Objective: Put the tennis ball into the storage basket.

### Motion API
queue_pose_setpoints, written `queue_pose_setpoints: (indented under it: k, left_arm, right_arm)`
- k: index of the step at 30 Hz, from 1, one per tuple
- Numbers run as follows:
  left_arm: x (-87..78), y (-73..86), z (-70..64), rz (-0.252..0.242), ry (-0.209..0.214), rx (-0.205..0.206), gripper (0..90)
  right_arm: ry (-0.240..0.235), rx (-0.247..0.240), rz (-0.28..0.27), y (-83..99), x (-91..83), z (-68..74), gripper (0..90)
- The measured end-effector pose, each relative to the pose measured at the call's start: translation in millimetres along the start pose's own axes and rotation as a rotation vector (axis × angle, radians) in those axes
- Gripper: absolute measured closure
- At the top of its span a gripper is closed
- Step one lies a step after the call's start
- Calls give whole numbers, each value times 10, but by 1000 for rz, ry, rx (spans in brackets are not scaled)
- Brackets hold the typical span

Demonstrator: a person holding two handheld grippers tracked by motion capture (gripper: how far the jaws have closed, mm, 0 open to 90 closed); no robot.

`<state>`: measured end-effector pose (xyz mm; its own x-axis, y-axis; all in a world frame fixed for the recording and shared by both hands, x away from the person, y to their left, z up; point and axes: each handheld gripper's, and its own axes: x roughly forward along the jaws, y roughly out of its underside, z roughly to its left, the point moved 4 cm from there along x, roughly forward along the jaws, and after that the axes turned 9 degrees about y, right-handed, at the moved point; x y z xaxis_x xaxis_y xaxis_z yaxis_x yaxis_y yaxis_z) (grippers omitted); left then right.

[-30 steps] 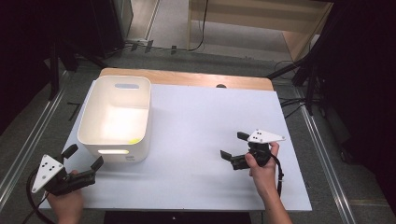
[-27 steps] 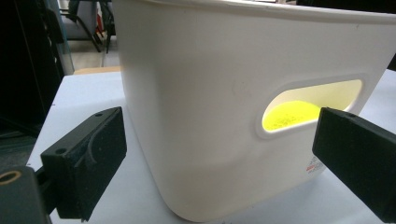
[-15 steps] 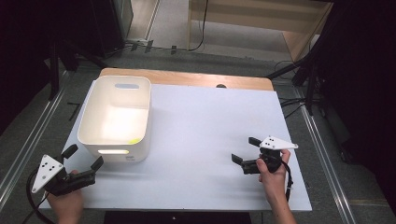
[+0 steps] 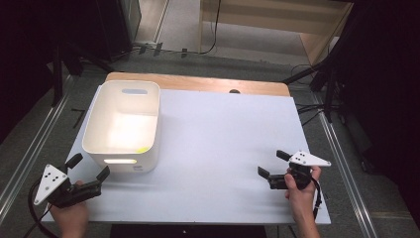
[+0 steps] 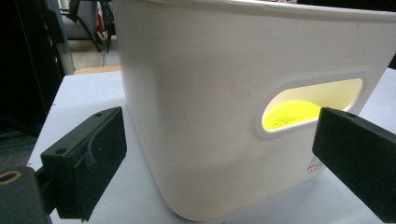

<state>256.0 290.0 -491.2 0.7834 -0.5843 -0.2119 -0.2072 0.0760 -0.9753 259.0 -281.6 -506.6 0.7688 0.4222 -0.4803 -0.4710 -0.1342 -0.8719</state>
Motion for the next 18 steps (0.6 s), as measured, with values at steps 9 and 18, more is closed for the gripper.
queue_pose_setpoints:
  k: [9,18]
  left_arm:
    - [2,-1,2,0,1,2,29]
    - [-2,-5,7,-6,3,-6,29]
  right_arm:
    - [27,13,-6,97,-108,-113,0]
    - [39,47,-9,179,-155,-161,0]
